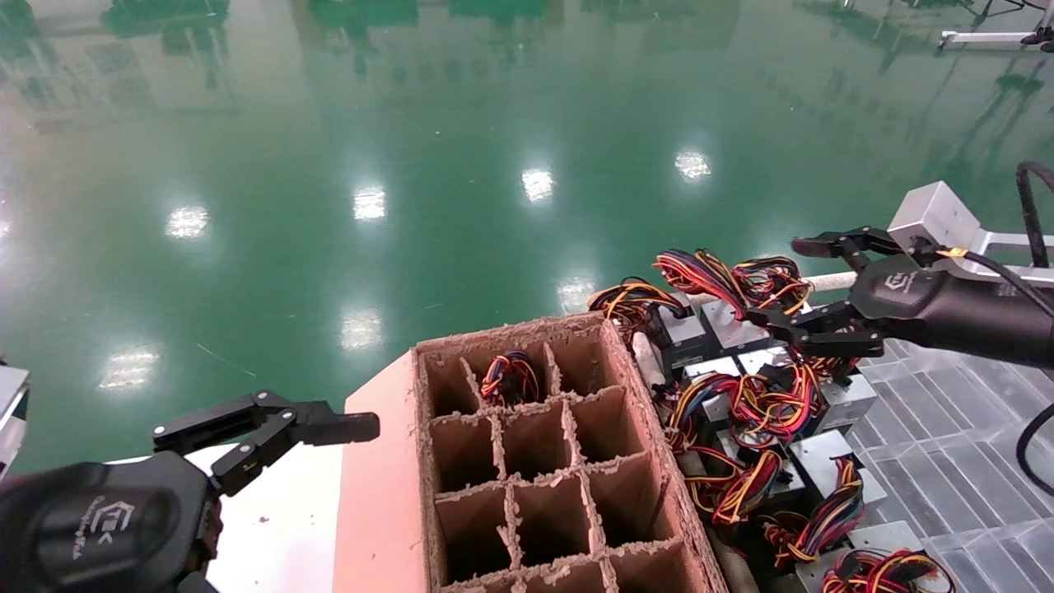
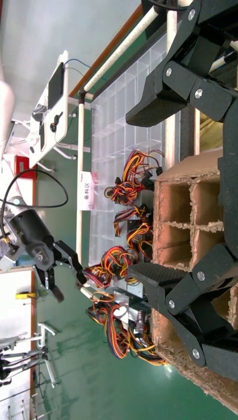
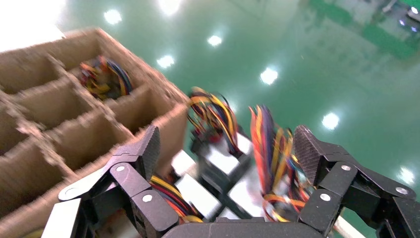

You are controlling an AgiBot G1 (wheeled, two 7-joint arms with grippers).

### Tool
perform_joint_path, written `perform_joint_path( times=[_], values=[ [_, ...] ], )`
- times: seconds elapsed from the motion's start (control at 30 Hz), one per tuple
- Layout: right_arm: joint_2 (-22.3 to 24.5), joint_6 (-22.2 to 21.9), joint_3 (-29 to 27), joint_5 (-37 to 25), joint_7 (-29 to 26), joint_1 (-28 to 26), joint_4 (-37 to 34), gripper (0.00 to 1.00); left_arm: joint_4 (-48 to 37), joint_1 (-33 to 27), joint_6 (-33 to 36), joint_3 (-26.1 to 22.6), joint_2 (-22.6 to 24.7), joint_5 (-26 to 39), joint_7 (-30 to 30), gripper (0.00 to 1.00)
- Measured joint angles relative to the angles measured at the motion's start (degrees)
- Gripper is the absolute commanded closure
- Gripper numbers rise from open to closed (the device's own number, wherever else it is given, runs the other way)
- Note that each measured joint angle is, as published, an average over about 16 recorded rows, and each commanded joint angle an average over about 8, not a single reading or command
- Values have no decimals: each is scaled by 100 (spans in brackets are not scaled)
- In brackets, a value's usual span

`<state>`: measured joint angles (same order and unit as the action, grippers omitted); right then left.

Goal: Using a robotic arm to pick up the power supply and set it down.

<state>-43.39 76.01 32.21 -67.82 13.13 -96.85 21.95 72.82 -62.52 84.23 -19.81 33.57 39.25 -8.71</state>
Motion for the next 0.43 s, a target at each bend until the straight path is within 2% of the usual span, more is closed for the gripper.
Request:
perform_joint_path(
  times=[0.2,0.43],
  values=[
    [120,139,-232,371,-342,505,739,0,0,0,0,-1,0,0,0,0],
    [190,220,-367,589,-542,801,1172,0,0,0,0,-1,0,-1,0,0]
  ],
)
